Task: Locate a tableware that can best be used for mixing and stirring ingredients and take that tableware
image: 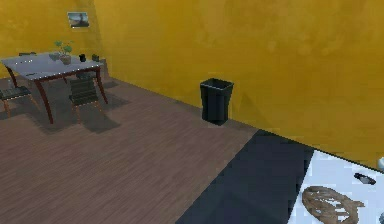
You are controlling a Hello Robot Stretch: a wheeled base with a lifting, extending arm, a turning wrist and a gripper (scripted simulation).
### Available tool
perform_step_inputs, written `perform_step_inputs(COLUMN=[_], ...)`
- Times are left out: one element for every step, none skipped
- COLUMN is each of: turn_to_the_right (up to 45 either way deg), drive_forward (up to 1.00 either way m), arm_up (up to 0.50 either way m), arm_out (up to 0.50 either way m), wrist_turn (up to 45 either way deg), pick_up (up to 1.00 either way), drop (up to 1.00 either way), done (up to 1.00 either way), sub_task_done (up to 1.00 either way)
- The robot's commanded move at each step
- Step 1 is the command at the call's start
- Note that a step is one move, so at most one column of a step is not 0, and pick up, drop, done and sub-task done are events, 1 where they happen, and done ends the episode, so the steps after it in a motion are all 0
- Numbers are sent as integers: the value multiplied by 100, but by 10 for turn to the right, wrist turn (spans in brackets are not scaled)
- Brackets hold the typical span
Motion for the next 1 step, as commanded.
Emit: perform_step_inputs(turn_to_the_right=[0], drive_forward=[0], arm_up=[0], arm_out=[0], wrist_turn=[0], pick_up=[0], drop=[0], done=[100], sub_task_done=[0])
